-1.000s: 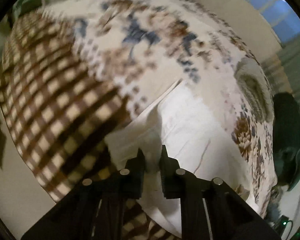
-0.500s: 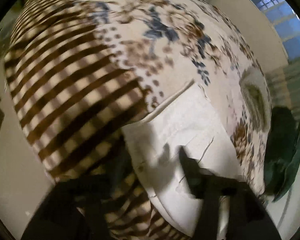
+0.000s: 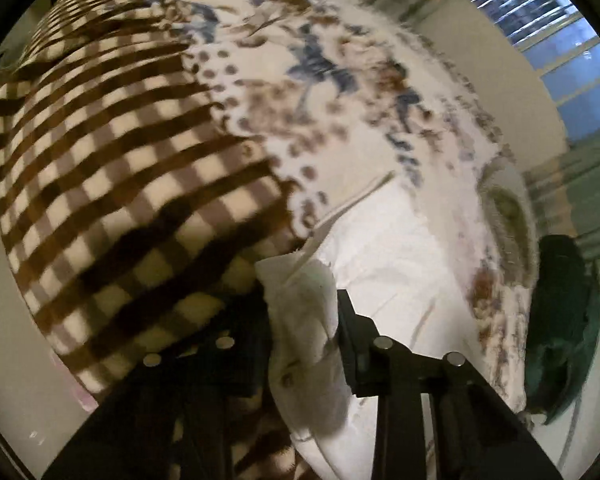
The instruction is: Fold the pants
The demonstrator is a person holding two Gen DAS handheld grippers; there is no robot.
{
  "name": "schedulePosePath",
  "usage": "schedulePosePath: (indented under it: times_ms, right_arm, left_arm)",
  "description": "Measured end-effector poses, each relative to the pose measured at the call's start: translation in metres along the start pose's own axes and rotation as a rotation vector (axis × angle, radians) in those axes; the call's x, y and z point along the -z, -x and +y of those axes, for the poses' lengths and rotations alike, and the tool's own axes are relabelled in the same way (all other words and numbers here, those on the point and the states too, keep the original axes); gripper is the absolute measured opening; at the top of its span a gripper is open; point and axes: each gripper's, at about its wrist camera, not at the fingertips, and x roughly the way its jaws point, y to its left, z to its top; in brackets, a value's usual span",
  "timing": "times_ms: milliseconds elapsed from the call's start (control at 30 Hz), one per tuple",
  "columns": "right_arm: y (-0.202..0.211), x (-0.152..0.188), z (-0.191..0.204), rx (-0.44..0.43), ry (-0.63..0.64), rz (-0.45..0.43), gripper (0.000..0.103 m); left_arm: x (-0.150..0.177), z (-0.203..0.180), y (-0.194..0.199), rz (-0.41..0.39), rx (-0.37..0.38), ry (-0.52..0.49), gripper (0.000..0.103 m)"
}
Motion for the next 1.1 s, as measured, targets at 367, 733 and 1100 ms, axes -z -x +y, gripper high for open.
schedulePosePath:
  times_ms: [367,733,1100]
  right_arm:
    - [-0.023,-0.009,0.027,0.04,0.057,0.033,0.059]
    - [-0.009,-0.009,0.042,0.307,0.231,-0.062,0.088]
    - [0.054,-0.027,-0.029,0.113,0.247,-0.076,0.094]
  left_arm:
    - [-0.008,0.014,-0.025,0.017,0.065,0.103,0.027]
    - [0.018,-0.076,0.071,-0.167,0.072,-0.142,0.018]
    - [0.118,-0.23,0.142,-0.269,0.115,-0.473,0.017]
